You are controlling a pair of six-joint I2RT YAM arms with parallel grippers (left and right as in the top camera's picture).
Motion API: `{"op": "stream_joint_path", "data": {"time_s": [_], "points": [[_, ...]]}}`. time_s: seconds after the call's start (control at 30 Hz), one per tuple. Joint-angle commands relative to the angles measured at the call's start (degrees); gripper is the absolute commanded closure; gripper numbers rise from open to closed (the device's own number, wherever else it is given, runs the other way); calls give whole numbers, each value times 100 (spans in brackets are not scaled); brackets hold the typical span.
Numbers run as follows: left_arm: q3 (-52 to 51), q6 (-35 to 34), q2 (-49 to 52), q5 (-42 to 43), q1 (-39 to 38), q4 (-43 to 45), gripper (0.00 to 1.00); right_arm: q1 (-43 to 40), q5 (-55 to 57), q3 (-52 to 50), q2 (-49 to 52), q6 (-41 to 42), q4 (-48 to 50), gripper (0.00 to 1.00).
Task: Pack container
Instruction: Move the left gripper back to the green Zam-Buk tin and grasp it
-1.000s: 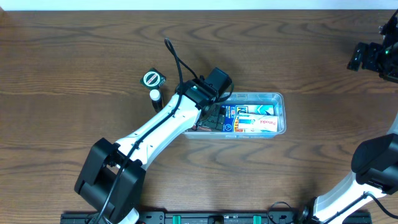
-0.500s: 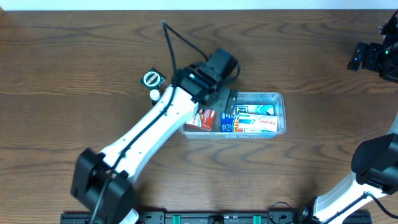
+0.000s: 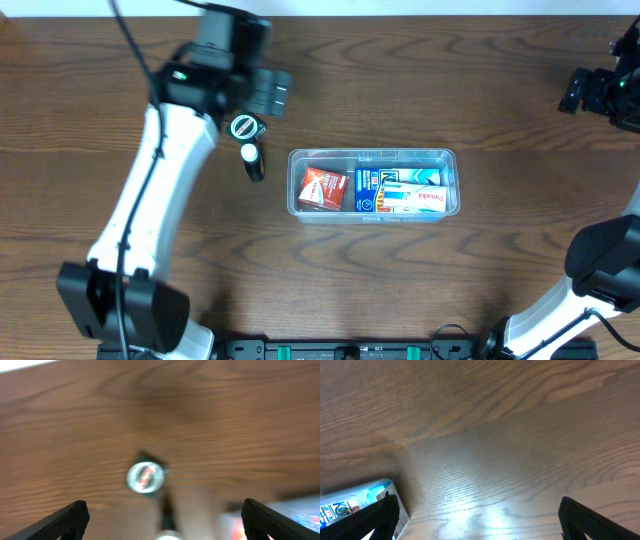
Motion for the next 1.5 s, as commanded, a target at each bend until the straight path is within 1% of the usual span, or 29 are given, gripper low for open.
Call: {"op": "stream_joint_path", "data": {"time_s": [0.0,0.23,0.37,0.57,0.83,1.03,1.2,1.47], "points": [[20,861,358,501,442,68,2,-26,11,90,-138,79,-4,1],[20,1652,1143,597,721,256,2,-26,9,90,-138,79,-4,1],[20,1716,1692,599,852,249,2,-26,9,90,-136,79,-2,1],[20,1803,2232,601,898,249,2,-26,9,90,-138,79,-4,1],[13,2046,2623,621,896,251,2,-26,9,90,-138,79,-4,1],[9,2149,2715,645,885,317,2,-26,9,90,-138,79,-4,1],[-61,2494,2739,839,831,334,2,-26,9,90,-138,79,-4,1],[-90,2553,2994,837,778,358,2,-26,11,90,-138,79,-4,1]]}}
